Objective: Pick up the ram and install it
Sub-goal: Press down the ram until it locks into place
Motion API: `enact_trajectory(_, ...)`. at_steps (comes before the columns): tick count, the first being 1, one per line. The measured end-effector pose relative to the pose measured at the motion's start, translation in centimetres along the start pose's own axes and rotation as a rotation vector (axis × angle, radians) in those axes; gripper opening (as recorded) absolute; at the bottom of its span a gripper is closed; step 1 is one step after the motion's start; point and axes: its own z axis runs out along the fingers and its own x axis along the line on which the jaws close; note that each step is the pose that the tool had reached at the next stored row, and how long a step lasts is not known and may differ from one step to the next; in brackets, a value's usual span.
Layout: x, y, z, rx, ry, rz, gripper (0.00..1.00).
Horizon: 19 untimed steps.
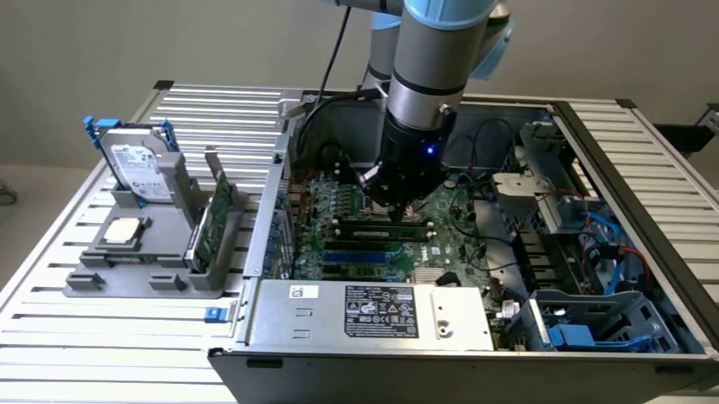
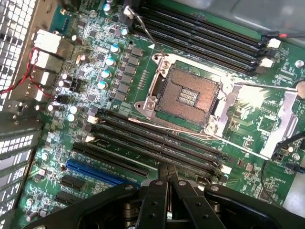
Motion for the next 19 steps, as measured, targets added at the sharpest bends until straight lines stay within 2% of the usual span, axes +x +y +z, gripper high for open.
enact_trajectory(11, 0.0, 0.0, 0.0, -0.0057, -0.0052, 0.168, 0.11)
enact_trajectory(19, 0.16, -0.48, -0.01, -0.0071, -0.0064, 0.209, 0.11)
